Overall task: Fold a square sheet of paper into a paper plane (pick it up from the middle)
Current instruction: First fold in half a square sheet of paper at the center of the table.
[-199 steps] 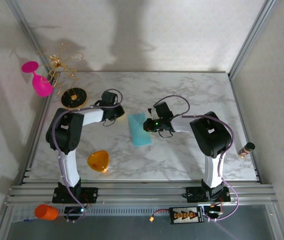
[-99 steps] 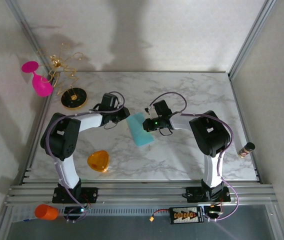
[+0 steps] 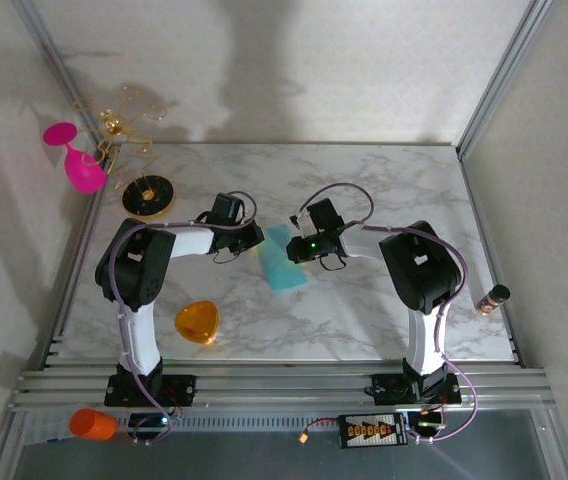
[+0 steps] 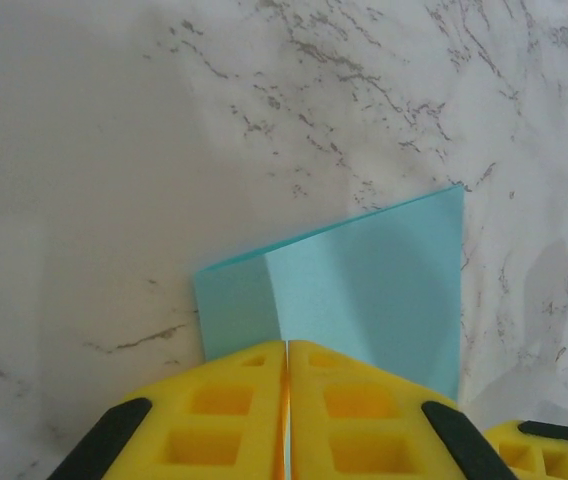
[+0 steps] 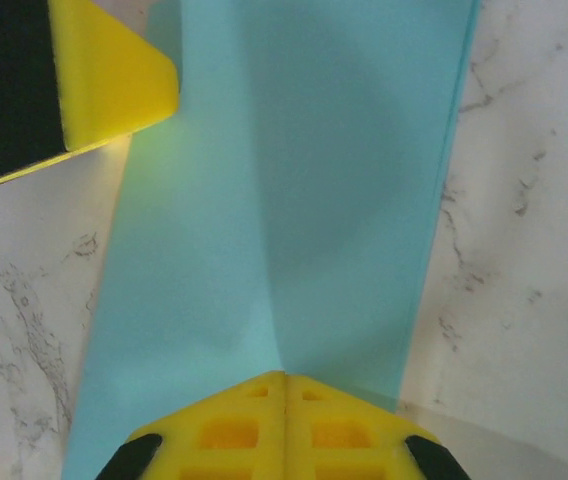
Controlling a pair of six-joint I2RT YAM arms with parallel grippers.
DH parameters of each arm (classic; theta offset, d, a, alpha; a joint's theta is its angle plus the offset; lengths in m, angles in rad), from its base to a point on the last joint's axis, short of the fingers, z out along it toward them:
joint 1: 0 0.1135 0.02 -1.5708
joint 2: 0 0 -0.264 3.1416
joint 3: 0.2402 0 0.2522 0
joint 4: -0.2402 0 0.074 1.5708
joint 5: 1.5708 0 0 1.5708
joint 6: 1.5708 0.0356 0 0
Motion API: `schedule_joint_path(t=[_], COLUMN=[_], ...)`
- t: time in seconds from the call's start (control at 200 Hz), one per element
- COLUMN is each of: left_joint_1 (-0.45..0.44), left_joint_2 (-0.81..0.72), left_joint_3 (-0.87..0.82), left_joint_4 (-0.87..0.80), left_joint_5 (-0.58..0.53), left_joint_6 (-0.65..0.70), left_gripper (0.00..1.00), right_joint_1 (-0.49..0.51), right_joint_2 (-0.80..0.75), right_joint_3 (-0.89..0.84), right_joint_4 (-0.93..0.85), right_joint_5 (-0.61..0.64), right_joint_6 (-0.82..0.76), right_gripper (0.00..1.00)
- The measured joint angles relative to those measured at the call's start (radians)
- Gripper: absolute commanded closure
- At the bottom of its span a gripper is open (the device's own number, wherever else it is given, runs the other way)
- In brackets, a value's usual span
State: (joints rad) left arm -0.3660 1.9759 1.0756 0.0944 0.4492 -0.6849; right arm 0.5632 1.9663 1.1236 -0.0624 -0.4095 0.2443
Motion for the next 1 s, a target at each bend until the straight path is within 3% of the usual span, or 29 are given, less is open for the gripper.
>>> schedule_joint_path(t=[0.195,0.315,0.541,1.001], left_joint_1=[0.0,0.0,-0.001,-0.001], left_joint_2=[0.0,0.0,0.0,0.0], left_joint_3=[0.0,0.0,0.0,0.0], left_joint_4=[-0.001,-0.001,-0.001,-0.001], left_joint_5=[0.0,0.0,0.0,-0.003], left_joint_6=[0.0,0.0,0.0,-0.004], left_gripper=[0.9,0.9,0.9,0.91], right_joint_1=[-0.002,0.035,0.099,0.135], right_joint_2=[-0.063,-0.088,-0.063,0.074], right_joint_3=[-0.039,-0.063,-0.05,0.069], right_joint_4=[-0.008,0.031,0.079,0.081], right_joint_5=[-0.074,-0.093,-0.102,-0.085], right_joint_6=[0.13,0.232,0.37,0.438], right_gripper=[0.94,1.0,1.0,1.0])
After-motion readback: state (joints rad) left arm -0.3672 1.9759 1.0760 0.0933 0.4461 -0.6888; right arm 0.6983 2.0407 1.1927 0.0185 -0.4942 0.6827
